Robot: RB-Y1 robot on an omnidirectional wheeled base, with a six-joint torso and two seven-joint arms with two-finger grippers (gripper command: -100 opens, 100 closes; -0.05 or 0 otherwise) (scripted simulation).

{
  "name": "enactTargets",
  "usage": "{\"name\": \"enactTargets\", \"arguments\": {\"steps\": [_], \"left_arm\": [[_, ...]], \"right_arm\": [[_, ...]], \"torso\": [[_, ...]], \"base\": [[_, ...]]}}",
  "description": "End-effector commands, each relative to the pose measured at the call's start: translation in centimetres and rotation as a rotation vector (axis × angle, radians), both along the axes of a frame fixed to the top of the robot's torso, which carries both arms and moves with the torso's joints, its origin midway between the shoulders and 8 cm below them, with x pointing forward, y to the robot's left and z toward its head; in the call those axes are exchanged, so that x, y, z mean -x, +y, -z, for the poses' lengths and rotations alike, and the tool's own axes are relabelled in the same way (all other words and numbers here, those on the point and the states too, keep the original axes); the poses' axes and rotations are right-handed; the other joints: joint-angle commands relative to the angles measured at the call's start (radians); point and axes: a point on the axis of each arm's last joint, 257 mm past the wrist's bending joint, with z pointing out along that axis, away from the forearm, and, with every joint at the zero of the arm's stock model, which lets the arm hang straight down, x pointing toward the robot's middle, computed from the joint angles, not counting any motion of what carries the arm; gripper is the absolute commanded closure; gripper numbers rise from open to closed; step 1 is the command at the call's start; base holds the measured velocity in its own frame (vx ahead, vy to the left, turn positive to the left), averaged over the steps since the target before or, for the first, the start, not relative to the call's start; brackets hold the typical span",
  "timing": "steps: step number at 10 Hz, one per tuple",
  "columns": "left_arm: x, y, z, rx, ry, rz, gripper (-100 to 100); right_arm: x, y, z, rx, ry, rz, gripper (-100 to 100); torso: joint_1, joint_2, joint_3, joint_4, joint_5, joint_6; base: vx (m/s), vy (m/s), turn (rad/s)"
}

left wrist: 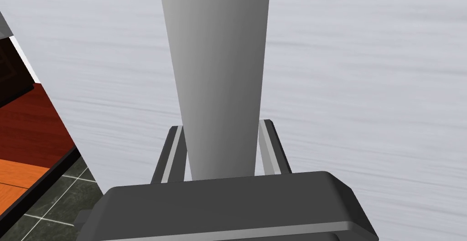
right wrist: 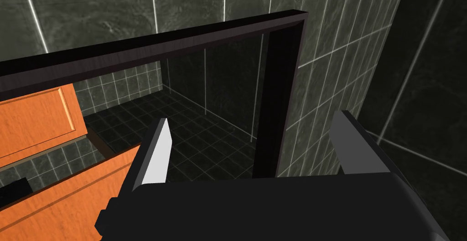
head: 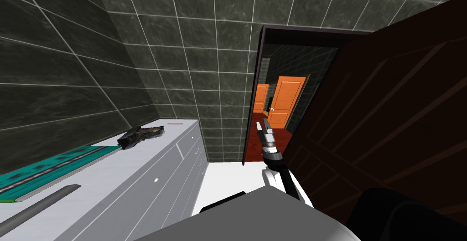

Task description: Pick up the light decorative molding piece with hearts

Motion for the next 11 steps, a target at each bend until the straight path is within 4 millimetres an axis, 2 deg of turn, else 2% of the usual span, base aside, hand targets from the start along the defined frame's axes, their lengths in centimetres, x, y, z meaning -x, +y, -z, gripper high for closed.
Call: {"name": "enactTargets", "arguments": {"steps": [1, 2, 3, 5, 7, 10, 11], "left_arm": [[0.0, 0.0, 0.0, 0.0, 0.0, 0.0, 100], [0.0, 0.0, 0.0, 0.0, 0.0, 0.0, 0], [-1.1, -0.4, -0.8, -0.002, 0.001, 0.021, 100], [-1.3, -0.5, -1.0, -0.002, 0.004, 0.027, 100], [-2.9, -1.2, -2.1, -0.004, 0.003, 0.058, 100], [-2.7, -1.1, -2.0, -0.004, 0.005, 0.055, 100], [-2.7, -1.1, -2.0, -0.004, 0.005, 0.055, 0]], "right_arm": [[0.0, 0.0, 0.0, 0.0, 0.0, 0.0, 0], [0.0, 0.0, 0.0, 0.0, 0.0, 0.0, 0], [0.0, 0.0, 0.0, 0.0, 0.0, 0.0, 0], [0.0, 0.0, 0.0, 0.0, 0.0, 0.0, 0], [0.0, 0.0, 0.0, 0.0, 0.0, 0.0, 0], [0.0, 0.0, 0.0, 0.0, 0.0, 0.0, 0], [0.0, 0.0, 0.0, 0.0, 0.0, 0.0, 0]], "torso": [[0.0, 0.0, 0.0, 0.0, 0.0, 0.0], [0.0, 0.0, 0.0, 0.0, 0.0, 0.0], [0.0, 0.0, 0.0, 0.0, 0.0, 0.0], [0.0, -0.001, -0.001, 0.0, -0.001, -0.001], [0.0, -0.001, -0.001, 0.0, -0.001, 0.0], [-0.001, -0.001, -0.001, 0.0, -0.001, 0.001], [-0.001, 0.0, 0.0, 0.0, -0.001, 0.0]], "base": [[0.0, 0.0, 0.0], [0.0, 0.0, 0.0], [0.013, 0.014, 0.156], [0.021, 0.013, 0.084], [0.018, 0.009, 0.118], [0.011, 0.005, 0.024], [0.0, 0.0, 0.0]]}}
